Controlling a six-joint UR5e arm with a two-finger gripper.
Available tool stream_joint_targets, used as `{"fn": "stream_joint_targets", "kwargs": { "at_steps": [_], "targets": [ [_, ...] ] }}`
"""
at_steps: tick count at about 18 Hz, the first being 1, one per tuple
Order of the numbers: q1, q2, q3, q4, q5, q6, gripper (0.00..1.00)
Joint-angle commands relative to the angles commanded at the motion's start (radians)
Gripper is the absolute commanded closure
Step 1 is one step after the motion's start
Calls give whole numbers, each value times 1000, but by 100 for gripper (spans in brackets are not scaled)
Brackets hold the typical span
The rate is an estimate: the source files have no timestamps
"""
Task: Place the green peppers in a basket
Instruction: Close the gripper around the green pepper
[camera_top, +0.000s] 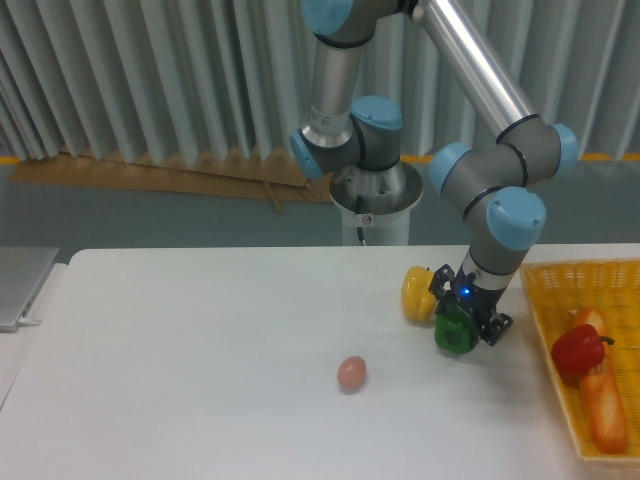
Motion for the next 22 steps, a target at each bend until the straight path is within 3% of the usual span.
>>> {"fn": "stream_joint_targets", "kwargs": {
  "at_steps": [1,2,3,4,22],
  "targets": [
    [-2,-2,-5,2,0,-2,72],
    [0,0,-3,2,0,0,73],
    [6,0,-5,3,-2,8,94],
    [9,2,-2,2,-2,6,96],
    [8,41,14,-9,-5,2,96]
  ]
}}
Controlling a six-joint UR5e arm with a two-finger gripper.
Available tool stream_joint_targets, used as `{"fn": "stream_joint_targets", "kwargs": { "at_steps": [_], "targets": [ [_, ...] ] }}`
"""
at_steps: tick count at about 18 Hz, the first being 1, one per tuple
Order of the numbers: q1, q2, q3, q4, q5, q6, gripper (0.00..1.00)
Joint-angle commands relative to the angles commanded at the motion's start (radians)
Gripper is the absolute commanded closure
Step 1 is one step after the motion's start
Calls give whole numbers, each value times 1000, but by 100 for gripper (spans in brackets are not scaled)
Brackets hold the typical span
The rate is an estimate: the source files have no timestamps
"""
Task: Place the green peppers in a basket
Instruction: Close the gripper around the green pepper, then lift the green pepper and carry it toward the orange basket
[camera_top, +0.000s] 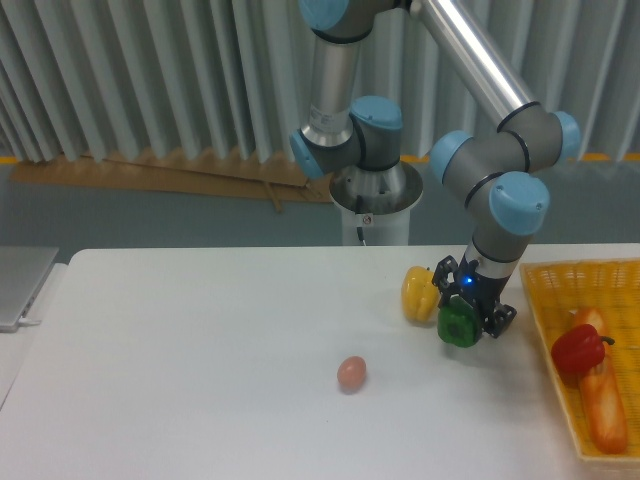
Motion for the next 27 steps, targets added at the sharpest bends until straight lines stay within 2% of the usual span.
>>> {"fn": "stream_joint_targets", "kwargs": {
  "at_steps": [10,14,17,19,22,27],
  "targets": [
    [17,49,5,-17,-17,3,96],
    [32,49,34,-49,-20,6,96],
    [60,48,60,-52,-23,15,96],
    [78,48,86,-57,-23,49,97],
    [107,41,130,-110,-32,107,98],
    [178,12,166,-115,-34,211,98]
  ]
}}
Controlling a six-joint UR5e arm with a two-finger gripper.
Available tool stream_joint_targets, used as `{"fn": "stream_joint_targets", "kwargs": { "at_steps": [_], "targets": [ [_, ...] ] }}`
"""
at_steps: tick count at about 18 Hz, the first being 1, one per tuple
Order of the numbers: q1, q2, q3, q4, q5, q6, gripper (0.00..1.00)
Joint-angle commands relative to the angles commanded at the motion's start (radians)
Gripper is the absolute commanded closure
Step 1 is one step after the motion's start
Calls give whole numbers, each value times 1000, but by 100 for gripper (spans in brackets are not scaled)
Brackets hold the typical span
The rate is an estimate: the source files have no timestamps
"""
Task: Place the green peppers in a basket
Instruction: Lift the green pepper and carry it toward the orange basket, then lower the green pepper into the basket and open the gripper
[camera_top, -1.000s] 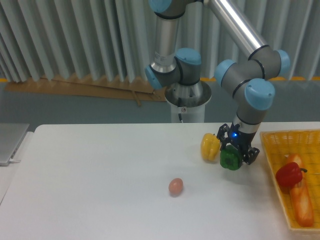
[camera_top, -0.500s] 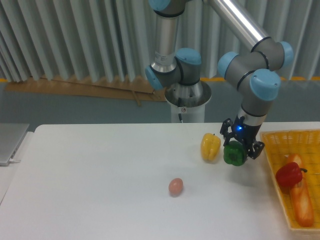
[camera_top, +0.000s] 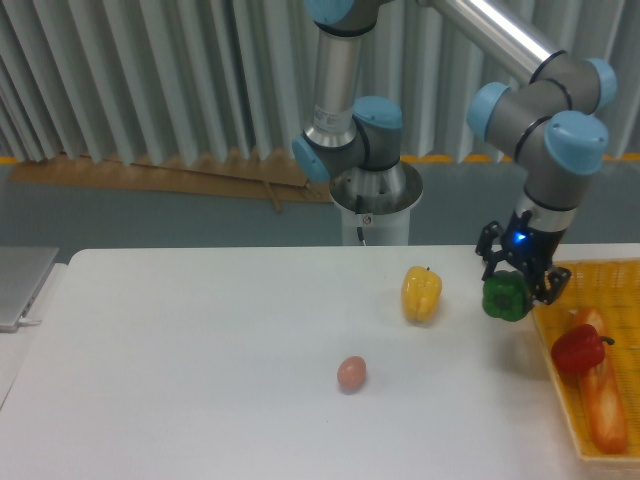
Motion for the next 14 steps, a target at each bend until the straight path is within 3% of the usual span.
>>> {"fn": "stream_joint_targets", "kwargs": {
  "at_steps": [14],
  "targets": [
    [129,-57,35,8,-11,262,100]
  ]
}}
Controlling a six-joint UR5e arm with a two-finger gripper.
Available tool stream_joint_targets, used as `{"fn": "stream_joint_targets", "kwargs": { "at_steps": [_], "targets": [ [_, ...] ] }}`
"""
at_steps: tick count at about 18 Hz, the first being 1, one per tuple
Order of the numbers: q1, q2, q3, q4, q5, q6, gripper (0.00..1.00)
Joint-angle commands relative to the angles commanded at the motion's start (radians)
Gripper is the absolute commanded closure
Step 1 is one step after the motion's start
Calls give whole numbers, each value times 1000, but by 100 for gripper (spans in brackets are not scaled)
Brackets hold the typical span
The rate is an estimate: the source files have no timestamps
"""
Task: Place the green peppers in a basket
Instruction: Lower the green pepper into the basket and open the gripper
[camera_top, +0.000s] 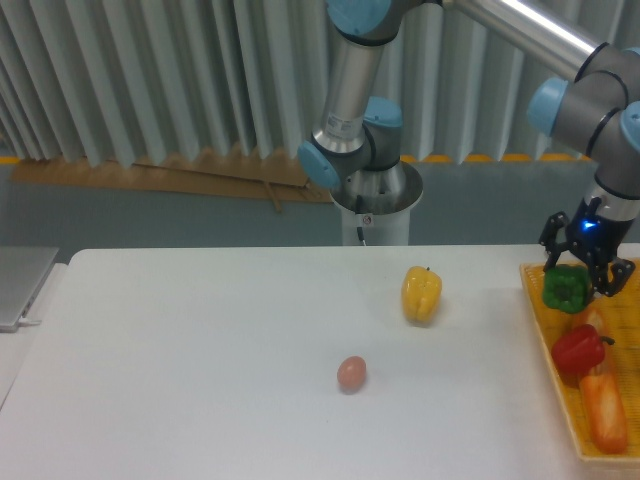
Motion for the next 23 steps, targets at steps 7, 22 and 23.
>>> {"fn": "stream_joint_targets", "kwargs": {
  "at_steps": [7,22,23],
  "targets": [
    [55,-48,40,2,0,123,100],
    [78,-112,41,58,-2,279,55],
    [78,-117,40,81,-3,301,47]
  ]
}}
